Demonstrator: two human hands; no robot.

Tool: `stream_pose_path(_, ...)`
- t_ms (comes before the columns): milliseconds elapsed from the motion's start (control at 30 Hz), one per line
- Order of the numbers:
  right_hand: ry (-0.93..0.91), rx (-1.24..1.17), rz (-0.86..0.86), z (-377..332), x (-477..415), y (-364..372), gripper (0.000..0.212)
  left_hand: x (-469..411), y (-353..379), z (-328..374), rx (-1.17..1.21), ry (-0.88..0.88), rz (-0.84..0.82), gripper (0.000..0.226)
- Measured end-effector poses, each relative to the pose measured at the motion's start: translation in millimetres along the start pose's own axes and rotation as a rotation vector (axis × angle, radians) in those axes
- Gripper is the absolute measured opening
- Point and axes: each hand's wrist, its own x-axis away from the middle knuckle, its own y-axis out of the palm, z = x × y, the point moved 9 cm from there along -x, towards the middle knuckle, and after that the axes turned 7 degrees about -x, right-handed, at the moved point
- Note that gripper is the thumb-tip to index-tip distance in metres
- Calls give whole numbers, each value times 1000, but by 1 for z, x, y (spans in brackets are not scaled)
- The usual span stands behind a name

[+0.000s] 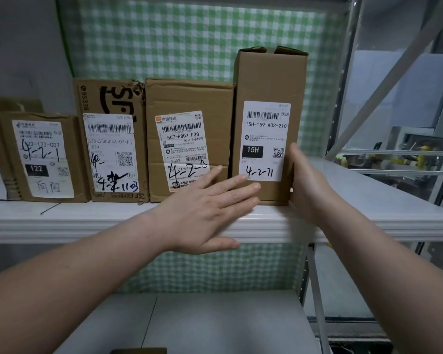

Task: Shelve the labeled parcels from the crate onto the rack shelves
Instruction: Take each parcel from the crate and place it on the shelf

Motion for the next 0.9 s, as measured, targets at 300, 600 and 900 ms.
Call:
stream_pose_path(300, 60, -118, 41, 1, -9, -2, 55, -3, 23, -13, -47, 110, -191, 84)
stream_pose_path(600, -102, 134, 176, -16, 2, -8, 53, 1, 15, -16, -17, 82, -101, 81)
stream_pose_path(900, -1504, 1453, -96, -51, 64, 80, 53, 58, 10, -42, -45, -84, -74, 66)
